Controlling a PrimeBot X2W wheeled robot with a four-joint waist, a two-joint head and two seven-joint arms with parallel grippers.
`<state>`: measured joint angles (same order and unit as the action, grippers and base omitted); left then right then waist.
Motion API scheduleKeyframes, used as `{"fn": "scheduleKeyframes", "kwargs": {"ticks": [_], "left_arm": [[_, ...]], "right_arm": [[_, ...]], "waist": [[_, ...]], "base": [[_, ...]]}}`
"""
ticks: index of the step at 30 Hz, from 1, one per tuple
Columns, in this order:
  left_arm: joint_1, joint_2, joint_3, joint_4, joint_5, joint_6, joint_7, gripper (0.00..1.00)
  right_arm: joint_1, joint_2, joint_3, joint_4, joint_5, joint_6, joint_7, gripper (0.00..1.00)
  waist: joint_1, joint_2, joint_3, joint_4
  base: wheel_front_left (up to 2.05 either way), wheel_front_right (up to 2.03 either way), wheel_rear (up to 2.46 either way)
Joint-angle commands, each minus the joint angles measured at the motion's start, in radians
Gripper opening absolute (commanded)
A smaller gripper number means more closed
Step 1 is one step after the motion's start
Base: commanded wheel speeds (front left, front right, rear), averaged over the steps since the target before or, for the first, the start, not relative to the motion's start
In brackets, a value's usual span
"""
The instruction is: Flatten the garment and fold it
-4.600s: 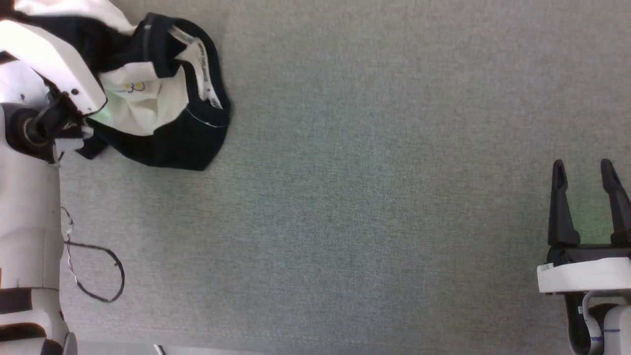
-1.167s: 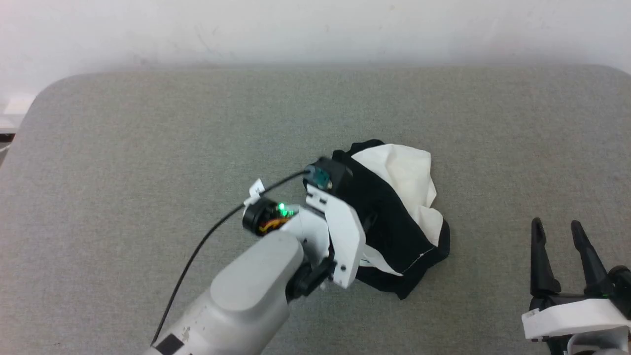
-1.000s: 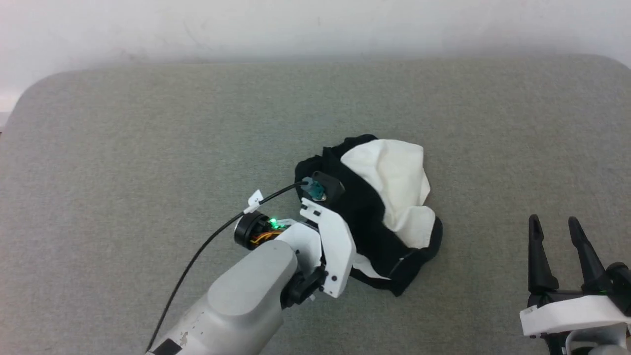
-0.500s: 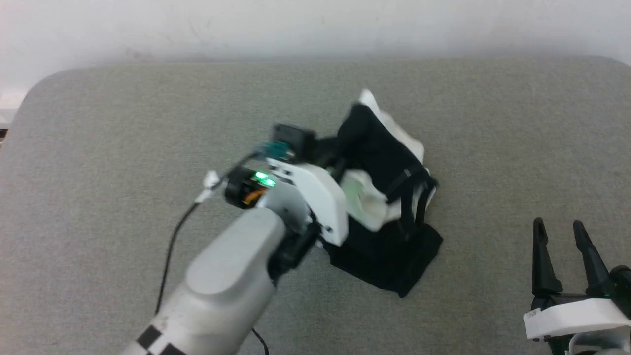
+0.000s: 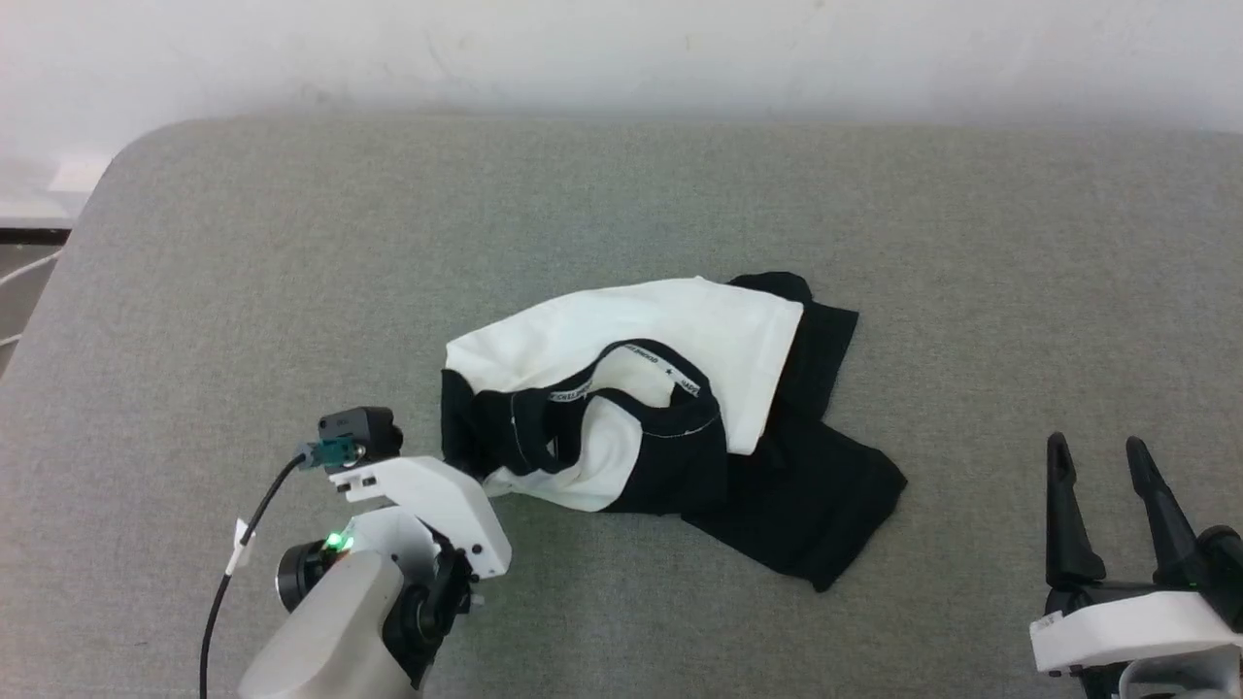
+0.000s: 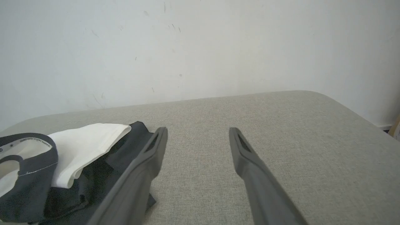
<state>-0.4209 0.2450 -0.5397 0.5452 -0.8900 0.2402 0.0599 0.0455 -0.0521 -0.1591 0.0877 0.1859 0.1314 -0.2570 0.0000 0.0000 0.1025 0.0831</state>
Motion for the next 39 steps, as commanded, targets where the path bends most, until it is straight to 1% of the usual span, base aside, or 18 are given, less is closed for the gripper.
{"fn": "scheduleKeyframes", "kwargs": {"ticks": [1,2,3,6,9,11,16,17,19,22,25,27,33,34,36,37,39], "left_arm": [[0.003,0.005,0.008,0.011,0.000,0.007,-0.024,0.29],[0.003,0.005,0.008,0.011,0.000,0.007,-0.024,0.29],[-0.001,0.002,0.018,0.009,-0.003,0.009,-0.040,1.00],[-0.020,0.008,0.017,-0.028,0.011,-0.007,-0.071,1.00],[-0.026,0.029,0.006,-0.115,0.031,-0.017,-0.081,1.00],[-0.021,0.056,-0.004,-0.204,0.053,-0.002,-0.072,1.00],[-0.018,0.130,-0.037,-0.449,0.132,0.060,-0.028,1.00],[-0.020,0.140,-0.057,-0.476,0.146,0.065,-0.003,1.00],[-0.030,0.164,-0.118,-0.498,0.183,0.060,0.064,1.00],[-0.069,0.172,-0.203,-0.477,0.232,0.031,0.146,1.00],[-0.123,0.169,-0.279,-0.399,0.273,-0.009,0.228,1.00],[-0.159,0.159,-0.310,-0.338,0.284,-0.035,0.273,1.00],[-0.241,0.137,-0.380,-0.171,0.314,-0.109,0.348,1.00],[-0.248,0.136,-0.388,-0.153,0.316,-0.121,0.354,1.00],[-0.254,0.128,-0.378,-0.135,0.307,-0.127,0.332,1.00],[-0.256,0.123,-0.371,-0.131,0.303,-0.126,0.317,0.96],[-0.264,0.114,-0.357,-0.133,0.302,-0.123,0.276,0.00]], "right_arm": [[-0.004,0.002,-0.003,-0.005,-0.008,-0.001,-0.005,1.00],[-0.004,0.002,-0.003,-0.005,-0.008,-0.001,-0.005,1.00],[-0.005,0.002,-0.005,-0.005,-0.008,-0.001,-0.005,1.00],[-0.008,0.002,-0.007,-0.002,-0.005,-0.001,-0.005,1.00],[-0.010,0.002,-0.005,0.003,0.001,-0.001,-0.005,1.00],[-0.009,0.002,-0.005,0.005,0.005,-0.001,-0.005,1.00],[-0.005,0.002,-0.011,0.009,0.011,-0.001,-0.005,1.00],[-0.005,0.002,-0.010,0.010,0.011,-0.001,-0.005,1.00],[-0.008,0.002,-0.005,0.012,0.013,-0.001,-0.005,1.00],[-0.017,0.002,0.000,0.009,0.014,-0.001,-0.005,1.00],[-0.024,0.002,0.002,0.005,0.011,-0.001,-0.005,1.00],[-0.032,0.002,0.002,0.005,0.008,-0.001,-0.005,1.00],[-0.047,0.002,0.007,0.008,0.013,-0.001,-0.005,1.00],[-0.049,0.002,0.006,0.009,0.014,-0.001,-0.005,1.00],[-0.048,0.002,0.000,0.009,0.017,-0.001,-0.005,1.00],[-0.046,0.002,-0.004,0.009,0.018,-0.001,-0.005,1.00],[-0.043,0.002,-0.011,0.009,0.018,-0.001,-0.005,1.00]], "waist": [[0.0000,0.0000,0.014,0.008],[0.0000,0.0000,0.014,0.008],[0.0000,0.0000,0.016,0.010],[0.0000,0.0000,0.019,0.013],[0.0000,0.0000,0.016,0.015],[0.0000,0.0000,0.012,0.016],[0.0000,0.0000,0.005,0.025],[0.0000,0.0000,0.004,0.024],[0.0000,0.0000,0.009,0.021],[0.0000,0.0000,0.021,0.019],[0.0000,0.0000,0.037,0.014],[0.0000,0.0000,0.048,0.007],[0.0000,0.0000,0.069,-0.023],[0.0000,0.0000,0.072,-0.029],[0.0000,0.0000,0.073,-0.034],[0.0000,0.0000,0.073,-0.035],[0.0000,0.0000,0.073,-0.034]], "base": [[0.00,0.00,0.00],[0.00,0.00,0.00],[0.00,0.00,0.00],[0.00,0.00,0.00],[0.00,0.00,0.00],[0.00,0.00,0.00],[0.00,0.00,0.00],[0.00,0.00,0.00],[0.00,0.00,0.00],[0.00,0.00,0.00],[0.00,0.00,0.00],[0.00,0.00,0.00],[0.00,0.00,0.00],[0.00,0.00,0.00],[0.00,0.00,0.00],[0.00,0.00,0.00],[0.00,0.00,0.00]]}}
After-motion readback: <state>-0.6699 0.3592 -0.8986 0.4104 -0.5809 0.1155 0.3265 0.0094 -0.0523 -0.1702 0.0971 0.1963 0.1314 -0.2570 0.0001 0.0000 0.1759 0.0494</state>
